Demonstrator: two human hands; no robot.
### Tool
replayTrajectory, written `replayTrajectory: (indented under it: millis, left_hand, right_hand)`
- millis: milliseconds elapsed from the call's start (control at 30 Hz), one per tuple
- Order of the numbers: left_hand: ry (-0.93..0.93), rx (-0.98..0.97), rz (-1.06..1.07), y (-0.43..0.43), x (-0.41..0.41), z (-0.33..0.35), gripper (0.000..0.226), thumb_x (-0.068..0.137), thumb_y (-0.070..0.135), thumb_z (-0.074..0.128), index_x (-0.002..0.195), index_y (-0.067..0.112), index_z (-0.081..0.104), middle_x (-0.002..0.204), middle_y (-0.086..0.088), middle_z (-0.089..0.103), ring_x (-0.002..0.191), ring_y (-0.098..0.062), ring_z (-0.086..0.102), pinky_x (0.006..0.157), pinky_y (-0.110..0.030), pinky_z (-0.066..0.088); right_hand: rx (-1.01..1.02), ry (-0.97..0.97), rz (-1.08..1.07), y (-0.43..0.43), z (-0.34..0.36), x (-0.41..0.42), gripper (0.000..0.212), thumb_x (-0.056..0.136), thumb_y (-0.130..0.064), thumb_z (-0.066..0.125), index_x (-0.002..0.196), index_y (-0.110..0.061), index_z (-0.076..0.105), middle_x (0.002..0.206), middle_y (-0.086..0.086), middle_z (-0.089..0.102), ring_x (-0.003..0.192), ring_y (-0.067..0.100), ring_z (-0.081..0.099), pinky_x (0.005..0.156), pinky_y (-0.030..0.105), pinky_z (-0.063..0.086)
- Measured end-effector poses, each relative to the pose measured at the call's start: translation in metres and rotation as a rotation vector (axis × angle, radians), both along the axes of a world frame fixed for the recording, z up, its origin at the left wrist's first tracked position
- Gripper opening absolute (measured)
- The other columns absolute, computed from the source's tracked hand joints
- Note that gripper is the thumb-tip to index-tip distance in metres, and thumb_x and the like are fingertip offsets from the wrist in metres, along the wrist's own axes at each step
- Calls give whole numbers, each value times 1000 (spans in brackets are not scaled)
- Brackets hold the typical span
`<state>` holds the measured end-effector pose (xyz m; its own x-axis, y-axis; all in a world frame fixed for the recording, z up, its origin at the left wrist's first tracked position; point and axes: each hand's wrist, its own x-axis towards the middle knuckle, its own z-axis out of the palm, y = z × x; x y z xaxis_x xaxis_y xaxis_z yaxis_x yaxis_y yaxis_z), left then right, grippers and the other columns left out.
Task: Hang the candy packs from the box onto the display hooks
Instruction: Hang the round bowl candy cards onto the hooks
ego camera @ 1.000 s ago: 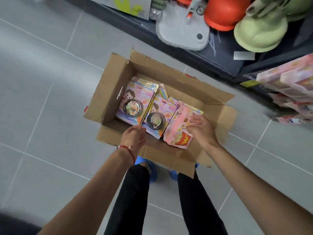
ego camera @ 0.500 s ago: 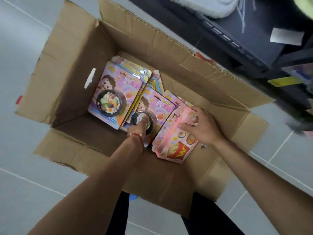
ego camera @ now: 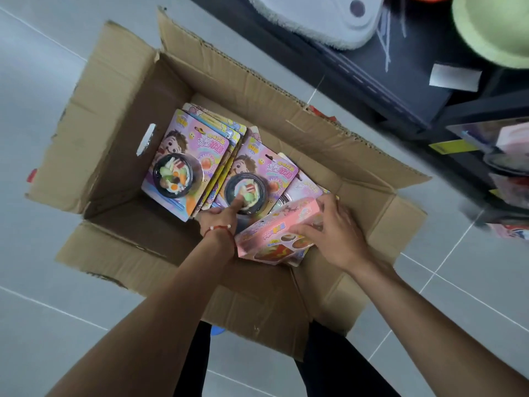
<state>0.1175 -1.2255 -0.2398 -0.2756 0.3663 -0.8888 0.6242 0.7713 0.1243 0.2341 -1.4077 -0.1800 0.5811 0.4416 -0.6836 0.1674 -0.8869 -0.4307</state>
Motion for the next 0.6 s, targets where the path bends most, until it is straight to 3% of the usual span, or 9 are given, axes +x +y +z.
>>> replayTrajectory:
  millis: [100, 200, 300, 333, 367, 400, 467, 500, 600]
  left_hand:
    - [-27, 69, 70, -2, -1, 17, 82, 74, 31, 90, 134, 7, 40, 131, -15, 55, 121, -32, 55, 103, -40, 44]
    - [-104, -27, 141, -1, -9, 19, 102, 72, 47, 88, 148, 8, 33, 150, -11, 47, 137, -33, 48, 111, -44, 42]
    - [-96, -84, 83, -6, -31, 12, 146, 30, 73, 93, 150, 9, 38, 150, -12, 51, 128, -33, 59, 103, -47, 51]
    - [-64, -50, 76, -4, -26, 36, 143, 34, 69, 95, 149, 5, 38, 148, -14, 51, 128, -33, 58, 102, -42, 50]
    - [-54, -9, 64, -3, -16, 73, 124, 53, 57, 95, 147, 0, 38, 145, -16, 51, 127, -33, 57, 97, -37, 50]
    - [-61, 8, 54, -1, -13, 93, 101, 70, 42, 91, 145, -2, 40, 142, -18, 53, 123, -34, 58, 86, -32, 49]
    - [-112, 0, 52, -3, -12, 123, 70, 82, 26, 84, 136, -5, 50, 130, -19, 60, 97, -28, 62, 57, -28, 50]
    - [-126, 47, 25, -3, -14, 130, 65, 83, 26, 84, 130, -8, 54, 121, -19, 63, 87, -24, 59, 47, -23, 46]
    - [-158, 148, -75, -2, -10, 176, 64, 79, 27, 87, 117, -15, 58, 108, -22, 68, 82, -21, 58, 42, -16, 42]
  right_hand:
    - [17, 50, 37, -6, 14, -1, 65, 73, -56, 83, 111, -14, 51, 96, -7, 67, 93, 20, 63, 77, 37, 47]
    - [65, 41, 118, -14, 37, -5, 53, 79, -54, 80, 111, -20, 53, 97, -13, 57, 95, 18, 55, 78, 37, 43]
    - [90, 49, 159, -19, 65, -5, 49, 82, -48, 79, 113, -17, 57, 104, -5, 60, 100, 22, 54, 83, 38, 43]
    - [93, 51, 168, -20, 75, -5, 50, 83, -48, 78, 115, -16, 58, 106, -2, 62, 102, 23, 54, 85, 39, 43]
    - [100, 50, 174, -21, 87, -5, 50, 84, -49, 76, 116, -15, 57, 109, 0, 62, 104, 24, 54, 87, 39, 43]
    - [100, 53, 171, -22, 99, -5, 50, 85, -49, 75, 118, -15, 57, 111, 1, 62, 106, 23, 54, 87, 39, 43]
    - [89, 68, 149, -25, 125, -4, 49, 87, -47, 74, 120, -15, 56, 116, 2, 62, 109, 22, 53, 86, 37, 42]
    - [85, 67, 144, -28, 139, -2, 48, 88, -46, 74, 120, -15, 56, 117, 2, 62, 110, 23, 53, 87, 37, 42]
    - [74, 45, 143, -39, 182, 5, 48, 90, -46, 71, 122, -14, 56, 120, 4, 63, 112, 28, 55, 90, 44, 44]
